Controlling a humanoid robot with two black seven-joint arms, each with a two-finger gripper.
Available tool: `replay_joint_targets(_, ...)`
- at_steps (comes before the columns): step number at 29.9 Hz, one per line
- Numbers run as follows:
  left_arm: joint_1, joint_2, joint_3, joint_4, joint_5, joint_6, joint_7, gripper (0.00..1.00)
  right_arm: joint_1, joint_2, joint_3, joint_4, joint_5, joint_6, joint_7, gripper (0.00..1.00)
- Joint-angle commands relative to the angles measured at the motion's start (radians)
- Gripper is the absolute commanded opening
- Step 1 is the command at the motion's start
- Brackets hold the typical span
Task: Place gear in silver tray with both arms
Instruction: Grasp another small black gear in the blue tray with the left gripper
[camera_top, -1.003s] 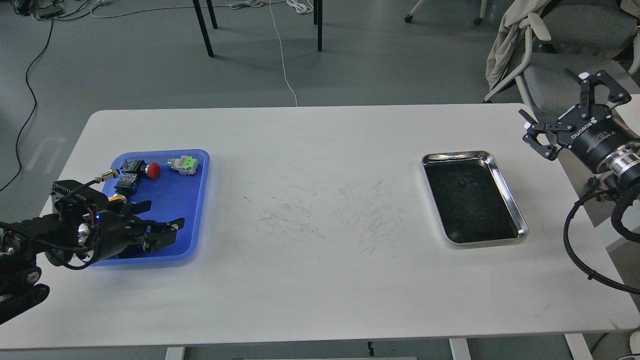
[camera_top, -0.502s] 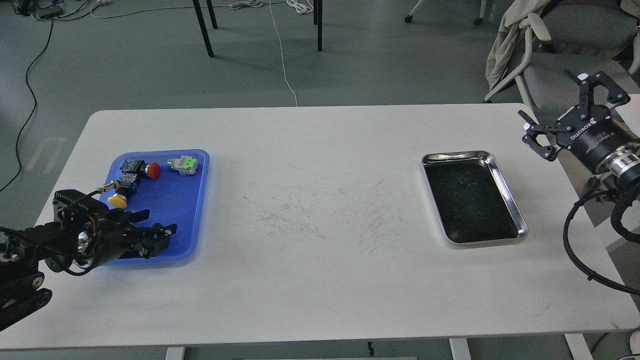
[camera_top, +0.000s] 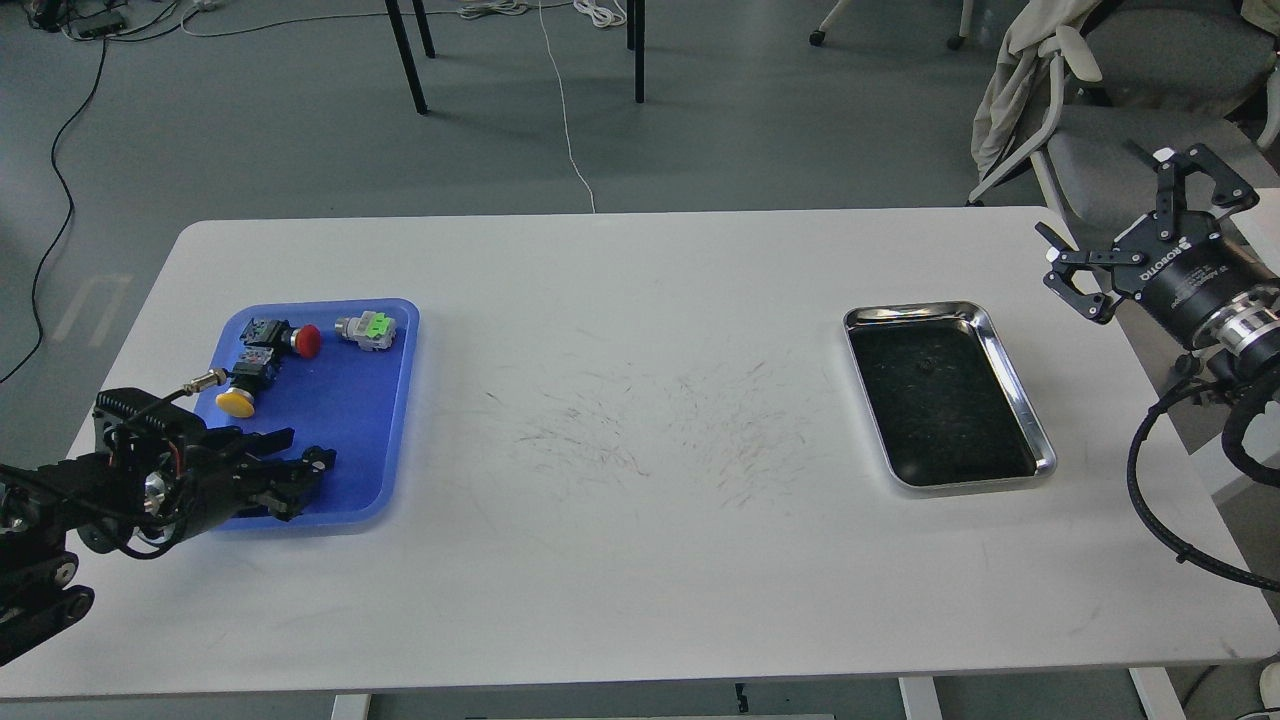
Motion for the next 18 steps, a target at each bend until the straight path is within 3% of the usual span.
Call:
replay_joint_targets(1,0.002,0.0,0.0,0.001,0.015,0.002,-0.002,0.47,0.0,0.0,0.0,0.0,-0.001,0.0,0.0,0.96)
replay_joint_targets(9,0.002,-0.019,0.0,0.009,0.015,0.002,-0.002,0.31,-0.001,-0.001,0.0,0.0,-0.001,0.0,0.0,0.96)
replay_joint_targets(16,0.002,-0.019,0.0,0.022,0.015,0.002,0.0,0.09,-0.001,-0.004,0.0,0.002,-0.001,0.0,0.0,0.96)
replay_joint_targets(18,0.0,-0.017,0.0,0.022,0.014,0.002,0.0,0.08,-0.001,-0.004,0.002,0.002,-0.001,0.0,0.0,0.96)
